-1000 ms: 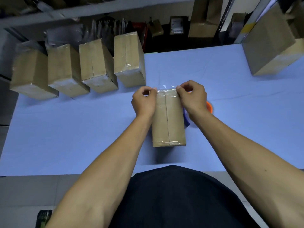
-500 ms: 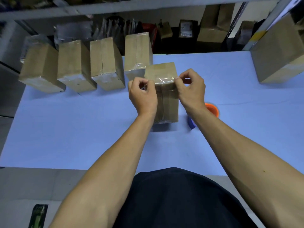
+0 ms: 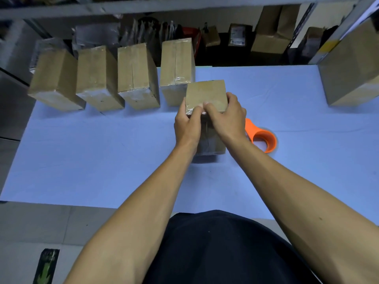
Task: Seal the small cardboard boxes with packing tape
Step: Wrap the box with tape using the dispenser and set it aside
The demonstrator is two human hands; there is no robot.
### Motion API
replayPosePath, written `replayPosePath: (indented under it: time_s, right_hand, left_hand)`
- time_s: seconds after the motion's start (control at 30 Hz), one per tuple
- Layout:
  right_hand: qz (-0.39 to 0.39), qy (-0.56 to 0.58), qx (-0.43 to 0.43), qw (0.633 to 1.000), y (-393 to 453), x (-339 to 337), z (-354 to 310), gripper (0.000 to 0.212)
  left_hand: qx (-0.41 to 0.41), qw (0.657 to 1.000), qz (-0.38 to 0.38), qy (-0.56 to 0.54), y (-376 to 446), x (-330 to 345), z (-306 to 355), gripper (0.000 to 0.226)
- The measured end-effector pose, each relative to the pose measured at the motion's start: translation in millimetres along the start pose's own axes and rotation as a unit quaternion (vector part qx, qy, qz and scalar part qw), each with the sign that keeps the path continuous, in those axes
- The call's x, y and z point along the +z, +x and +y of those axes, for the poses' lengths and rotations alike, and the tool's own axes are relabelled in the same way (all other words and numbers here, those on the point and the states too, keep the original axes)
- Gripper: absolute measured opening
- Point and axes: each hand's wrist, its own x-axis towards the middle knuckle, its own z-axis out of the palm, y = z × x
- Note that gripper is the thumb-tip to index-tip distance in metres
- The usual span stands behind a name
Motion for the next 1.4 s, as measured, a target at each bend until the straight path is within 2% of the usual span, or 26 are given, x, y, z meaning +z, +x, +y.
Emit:
replayPosePath:
  time_s: [0.1, 0.23, 0.3, 0.4, 0.5, 0.53, 0.6, 0.63, 0.73, 0.8, 0.87, 0.97, 1.0, 1.07, 1.1, 1.2, 1.3, 1.4]
  right_hand:
    - [-0.02, 0.006, -0.019, 1.0, 2.7, -2.2, -1.9, 0.027]
    - [-0.066, 0.026, -0.016, 0.997, 5.7, -15.8, 3.7, 0.025]
    - [-0.099, 0.06, 0.007, 0.993, 6.8, -19.3, 7.2, 0.03]
    - [-0.149, 0.167, 0.054, 0.973, 4.2, -22.0, 4.5, 0.049]
    - [-0.248, 0.192, 0.03, 0.949, -1.7, -28.6, 11.7, 0.054]
    - [-0.262, 0.187, 0.006, 0.947, -5.0, -30.9, 11.6, 0.065]
    - [-0.247, 0.17, -0.026, 0.954, -2.7, -33.5, 22.4, 0.078]
    - [-0.228, 0.164, -0.019, 0.96, 0.2, -32.5, 27.3, 0.075]
    - [-0.188, 0.152, 0.014, 0.97, 3.5, -25.9, 43.6, 0.038]
    - [-0.162, 0.128, 0.042, 0.978, 0.0, -18.8, 56.6, 0.034]
    - [-0.144, 0.092, 0.064, 0.983, -3.6, -9.6, 68.5, 0.035]
    - [-0.125, 0.046, 0.084, 0.988, -6.1, -0.1, 79.2, 0.045]
    - [-0.127, 0.047, 0.085, 0.987, -5.9, 0.9, 80.6, 0.044]
    - [-0.148, 0.076, 0.099, 0.981, -5.6, 2.5, 86.1, 0.039]
    - [-0.162, 0.099, 0.106, 0.976, -6.2, 2.8, 88.0, 0.042]
    - [-0.168, 0.152, 0.112, 0.968, -19.1, 3.8, 100.5, 0.077]
    - [-0.198, 0.172, 0.104, 0.959, -38.0, 8.9, 113.6, 0.082]
    - [-0.198, 0.173, 0.107, 0.959, -41.4, 15.6, 115.5, 0.088]
  left_hand:
    - [0.023, 0.999, 0.036, 0.031, 1.5, 1.0, 2.0, 0.035]
    - [0.013, 0.999, 0.039, 0.003, 7.2, 1.3, 1.8, 0.035]
    - [-0.005, 0.999, 0.037, -0.031, 7.3, -1.4, 2.1, 0.038]
    - [-0.025, 0.998, 0.042, -0.049, 8.5, -5.0, 4.5, 0.042]
    - [-0.046, 0.998, 0.041, -0.003, 15.1, -11.0, 13.7, 0.043]
    - [-0.055, 0.998, 0.031, 0.015, 16.5, -13.1, 17.6, 0.044]
    - [-0.079, 0.996, -0.023, 0.041, 18.4, -16.5, 26.0, 0.05]
    - [-0.086, 0.994, -0.057, 0.043, 20.1, -18.2, 28.7, 0.052]
    - [-0.068, 0.985, -0.137, 0.077, 20.9, -21.2, 18.1, 0.034]
    - [-0.05, 0.984, -0.148, 0.086, 19.5, -21.1, -5.6, 0.021]
    - [-0.05, 0.98, -0.169, 0.091, 16.2, -18.1, -31.6, 0.026]
    - [-0.063, 0.978, -0.162, 0.111, 9.3, -13.2, -59.7, 0.055]
    - [-0.061, 0.98, -0.154, 0.108, 8.9, -12.3, -64.4, 0.056]
    - [-0.05, 0.984, -0.147, 0.087, 10.3, -11.9, -63.9, 0.044]
    - [-0.049, 0.986, -0.144, 0.069, 10.5, -13.5, -61.3, 0.038]
    - [-0.048, 0.983, -0.174, 0.019, 9.4, -26.4, -63.1, 0.034]
    - [-0.064, 0.974, -0.216, 0.013, -2.9, -35.5, -76.4, 0.049]
    - [-0.084, 0.976, -0.199, -0.013, -11.4, -31.3, -79.2, 0.068]
